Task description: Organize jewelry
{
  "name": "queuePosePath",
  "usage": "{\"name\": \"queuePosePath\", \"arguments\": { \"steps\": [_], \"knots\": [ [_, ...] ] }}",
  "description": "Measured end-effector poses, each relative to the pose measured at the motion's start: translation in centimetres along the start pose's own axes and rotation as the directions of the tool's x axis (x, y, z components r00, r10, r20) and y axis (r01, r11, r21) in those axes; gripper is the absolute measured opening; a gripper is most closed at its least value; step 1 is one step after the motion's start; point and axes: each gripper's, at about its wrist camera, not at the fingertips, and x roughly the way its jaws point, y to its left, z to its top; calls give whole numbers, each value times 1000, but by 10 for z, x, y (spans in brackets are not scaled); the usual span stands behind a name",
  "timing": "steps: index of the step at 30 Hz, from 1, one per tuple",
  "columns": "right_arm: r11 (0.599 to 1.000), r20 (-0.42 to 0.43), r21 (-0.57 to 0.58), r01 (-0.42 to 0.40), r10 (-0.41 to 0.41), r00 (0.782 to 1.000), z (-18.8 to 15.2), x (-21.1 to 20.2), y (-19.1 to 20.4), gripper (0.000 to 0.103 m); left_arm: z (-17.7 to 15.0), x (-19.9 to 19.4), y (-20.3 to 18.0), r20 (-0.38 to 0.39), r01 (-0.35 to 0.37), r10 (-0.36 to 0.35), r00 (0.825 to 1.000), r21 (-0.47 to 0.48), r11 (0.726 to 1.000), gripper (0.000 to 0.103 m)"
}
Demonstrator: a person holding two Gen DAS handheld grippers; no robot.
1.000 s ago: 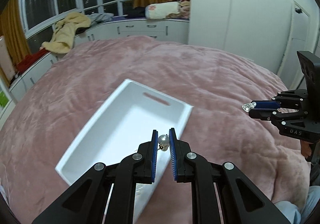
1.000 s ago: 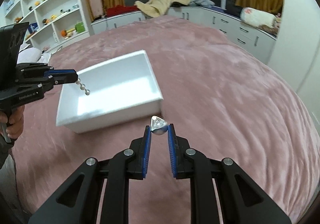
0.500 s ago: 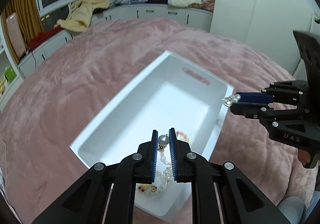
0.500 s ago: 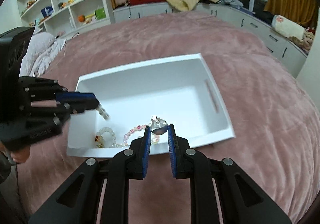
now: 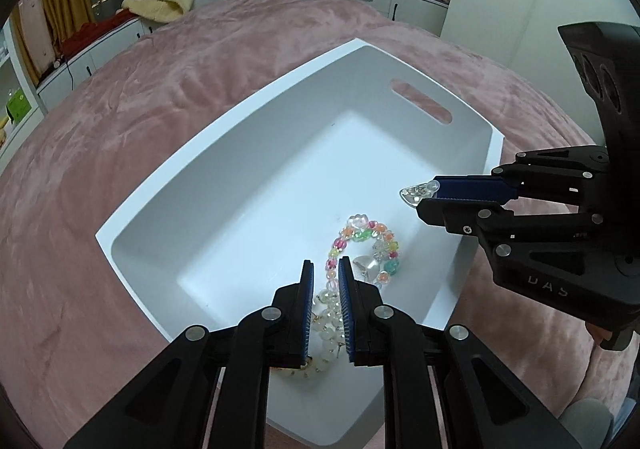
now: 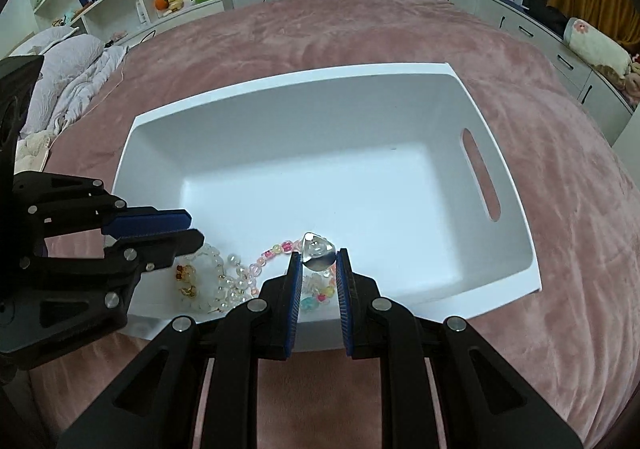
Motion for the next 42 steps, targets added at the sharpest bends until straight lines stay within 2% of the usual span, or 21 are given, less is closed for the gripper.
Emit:
{"name": "queuePosePath", "arguments": {
  "steps": [1, 3, 5, 8, 10, 12, 14, 16, 18, 21, 26, 30, 34, 42],
  "knots": [
    [1000, 3, 0, 13, -13, 1000, 0, 0, 0, 19, 0, -1, -1, 3, -3, 3, 1000, 0, 1000, 24],
    [1000, 9, 5, 19, -19, 1000, 1, -1, 1, 42, 1, -5, -2, 13, -6, 6, 1000, 0, 1000, 33],
    [1000, 30, 7, 24, -24, 999, 2, -5, 0, 50, 2, -10, -2, 24, -8, 8, 1000, -1, 1000, 37],
    [999, 56, 20, 39, -40, 998, 2, -15, -3, 54, 3, -18, -1, 41, -14, 14, 999, -6, 1000, 46],
    [998, 81, 32, 54, -56, 995, 2, -28, -6, 60, 5, -27, -1, 57, -18, 18, 998, -9, 1000, 50],
    [997, 111, 39, 73, -77, 991, 3, -42, -6, 77, 6, -45, -3, 97, -26, 27, 995, -17, 1000, 58],
    [994, 163, 35, 107, -111, 980, 4, -66, -4, 90, 8, -62, -2, 136, -53, 57, 989, -35, 998, 85],
    [987, 195, 48, 150, -157, 968, 5, -86, -1, 92, 9, -82, -5, 182, -65, 71, 981, -40, 997, 88],
    [986, 214, 72, 149, -161, 963, 4, -105, -1, 99, 11, -100, -9, 199, -67, 73, 977, -36, 997, 90],
    [982, 230, 118, 144, -168, 959, -2, -133, 3, 98, 11, -121, -15, 218, -89, 92, 972, -25, 996, 92],
    [973, 237, 146, 181, -212, 948, -20, -176, 25, 98, 1, -172, -27, 266, -122, 131, 955, -49, 991, 92],
    [960, 240, 204, 194, -241, 940, -41, -205, 36, 98, -10, -199, -35, 267, -142, 147, 952, -39, 989, 92],
    [954, 210, 205, 221, -263, 942, -65, -212, 49, 98, -29, -209, -42, 245, -155, 158, 957, -30, 987, 93],
    [959, 160, 199, 202, -235, 959, -100, -210, 72, 98, -71, -204, -45, 204, -131, 143, 968, -73, 989, 93]
  ]
}}
